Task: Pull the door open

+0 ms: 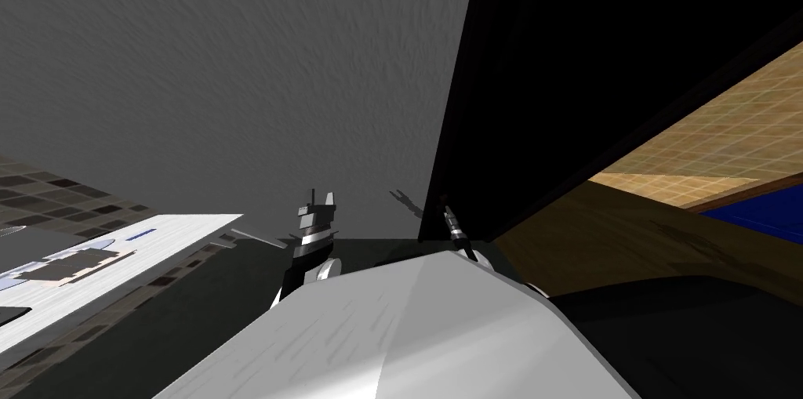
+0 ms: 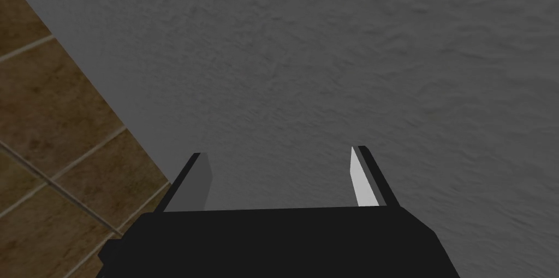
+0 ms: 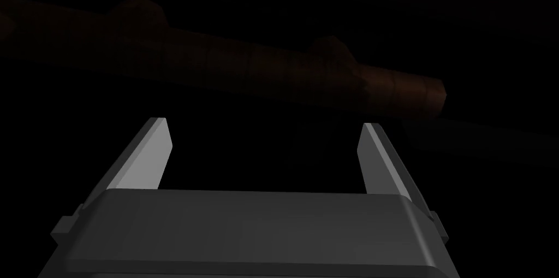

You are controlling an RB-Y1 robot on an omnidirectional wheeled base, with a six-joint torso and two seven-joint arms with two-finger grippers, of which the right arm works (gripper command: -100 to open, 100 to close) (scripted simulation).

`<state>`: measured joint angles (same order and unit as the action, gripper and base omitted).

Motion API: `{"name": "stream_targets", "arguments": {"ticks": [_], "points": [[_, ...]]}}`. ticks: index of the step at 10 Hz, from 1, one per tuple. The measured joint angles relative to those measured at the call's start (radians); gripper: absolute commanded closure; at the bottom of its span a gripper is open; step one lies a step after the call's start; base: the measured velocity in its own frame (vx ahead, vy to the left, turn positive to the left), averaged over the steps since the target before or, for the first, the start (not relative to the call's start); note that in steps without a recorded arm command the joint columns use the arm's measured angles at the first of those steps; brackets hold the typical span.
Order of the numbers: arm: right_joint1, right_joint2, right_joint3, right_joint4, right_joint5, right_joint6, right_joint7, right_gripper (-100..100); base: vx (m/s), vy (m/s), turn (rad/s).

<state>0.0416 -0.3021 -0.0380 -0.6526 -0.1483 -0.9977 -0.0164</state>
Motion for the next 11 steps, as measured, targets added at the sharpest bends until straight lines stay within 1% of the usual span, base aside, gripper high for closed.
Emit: {"name": "stream_targets", "arguments": {"ticks": [3, 5, 8, 10, 11], "points": [[-0.013, 0.007, 0.004, 0.009, -0.024, 0.006, -0.071, -100, -0.044, -0.021, 0.045], [-0.020, 0.016, 0.007, 0.004, -0.051, 0.016, -0.126, -100, -0.063, -0.033, 0.063], [-0.029, 0.025, 0.011, 0.004, -0.076, 0.025, -0.195, -100, -0.048, -0.019, 0.044], [-0.035, 0.034, 0.015, -0.003, -0.104, 0.036, -0.249, -100, -0.062, -0.021, 0.071], [-0.041, 0.037, 0.016, 0.002, -0.112, 0.039, -0.273, -100, -0.054, -0.029, 0.055]]}}
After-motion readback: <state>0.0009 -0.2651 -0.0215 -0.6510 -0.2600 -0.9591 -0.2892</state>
